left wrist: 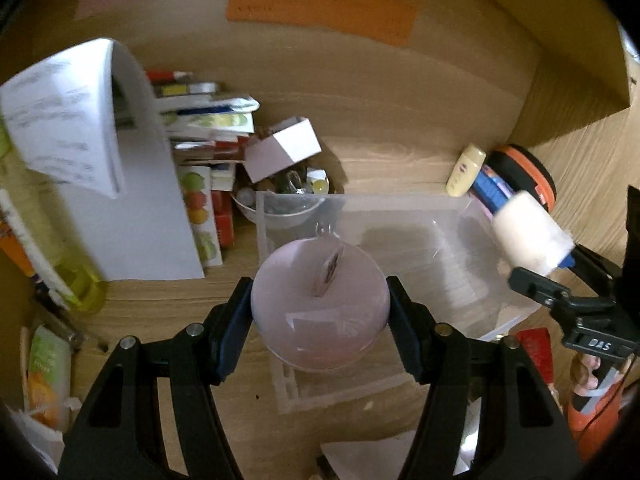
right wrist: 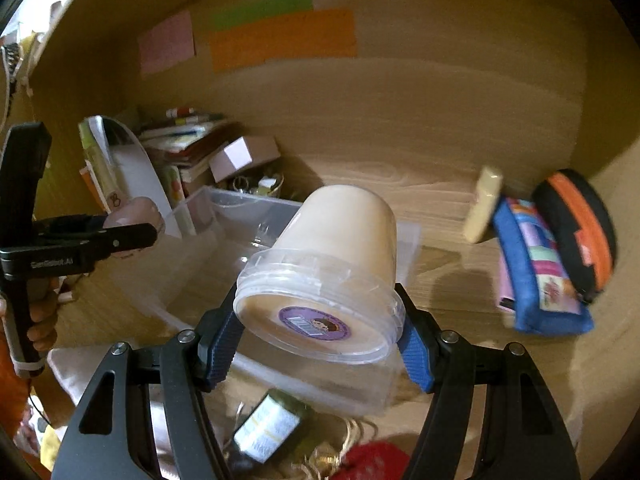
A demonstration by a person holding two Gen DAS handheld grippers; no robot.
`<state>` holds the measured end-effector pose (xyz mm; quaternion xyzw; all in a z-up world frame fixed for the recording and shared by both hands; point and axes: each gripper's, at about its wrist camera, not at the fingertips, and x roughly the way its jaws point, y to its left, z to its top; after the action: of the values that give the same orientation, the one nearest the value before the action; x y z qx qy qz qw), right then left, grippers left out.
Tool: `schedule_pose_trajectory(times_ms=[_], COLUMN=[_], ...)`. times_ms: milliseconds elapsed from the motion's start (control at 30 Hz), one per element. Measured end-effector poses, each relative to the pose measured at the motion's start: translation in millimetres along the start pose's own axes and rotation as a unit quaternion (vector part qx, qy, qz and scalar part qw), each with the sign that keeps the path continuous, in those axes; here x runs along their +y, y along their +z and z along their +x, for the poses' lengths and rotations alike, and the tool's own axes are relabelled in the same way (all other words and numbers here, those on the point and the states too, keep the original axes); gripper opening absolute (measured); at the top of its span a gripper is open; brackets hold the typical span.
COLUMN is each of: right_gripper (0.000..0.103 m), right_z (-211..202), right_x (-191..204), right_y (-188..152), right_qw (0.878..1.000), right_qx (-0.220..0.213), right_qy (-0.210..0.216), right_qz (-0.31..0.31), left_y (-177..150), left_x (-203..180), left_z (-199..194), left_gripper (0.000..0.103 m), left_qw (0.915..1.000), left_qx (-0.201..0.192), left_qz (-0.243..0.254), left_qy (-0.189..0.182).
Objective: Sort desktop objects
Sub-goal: 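Carry both items into the clear plastic bin and open both tools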
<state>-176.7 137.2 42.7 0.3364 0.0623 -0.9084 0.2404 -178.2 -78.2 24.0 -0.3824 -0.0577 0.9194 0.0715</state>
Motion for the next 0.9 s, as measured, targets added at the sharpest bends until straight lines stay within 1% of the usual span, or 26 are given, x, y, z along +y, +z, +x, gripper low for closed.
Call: schedule_pose_trajectory(times_ms=[100, 300, 367, 500, 567, 667, 767, 900], right_gripper=[0.065, 0.065, 0.065, 0.065, 0.065, 0.066, 0.066, 0.066], right_z=[21.5, 53.2, 59.2, 68.8, 73.6, 78.8, 81.1, 82.1], right_x=[1.4, -0.9, -1.4, 0.7, 0.4, 2.5, 3.3, 4.2], right_y=[5.4, 9.0, 8.8, 8.6, 7.9, 7.6, 9.1, 10.2], right_qw=[1.000, 0.997, 0.996, 0.994, 0.993, 0.991, 0.991, 0.990], right_qx=[0.024, 0.072, 0.084, 0.098, 0.109, 0.119, 0.124, 0.128], right_qy=[0.001, 0.009, 0.012, 0.007, 0.009, 0.006, 0.010, 0.011], right_qz=[-0.011, -0.024, -0.030, -0.045, -0.048, -0.058, -0.058, -0.057], left_y=[5.8, 14.4, 16.5, 16.0, 16.2, 17.1, 15.6, 14.0], left_x=[-3.6, -18.7, -20.8, -23.3, -26.2, -26.9, -27.4, -25.7], left_z=[12.4, 27.6, 34.2, 48.9, 51.1, 49.1, 50.5, 53.7], left_gripper=[0.063, 0.063, 0.063, 0.062, 0.062, 0.062, 0.062, 0.062], left_qw=[0.9998, 0.9979, 0.9974, 0.9961, 0.9954, 0.9949, 0.9935, 0.9937], left_qx=[0.014, 0.028, 0.038, 0.052, 0.051, 0.054, 0.056, 0.061], left_qz=[0.013, 0.055, 0.060, 0.069, 0.078, 0.085, 0.098, 0.093], left_qy=[0.005, 0.020, 0.016, 0.018, 0.021, 0.012, 0.015, 0.011])
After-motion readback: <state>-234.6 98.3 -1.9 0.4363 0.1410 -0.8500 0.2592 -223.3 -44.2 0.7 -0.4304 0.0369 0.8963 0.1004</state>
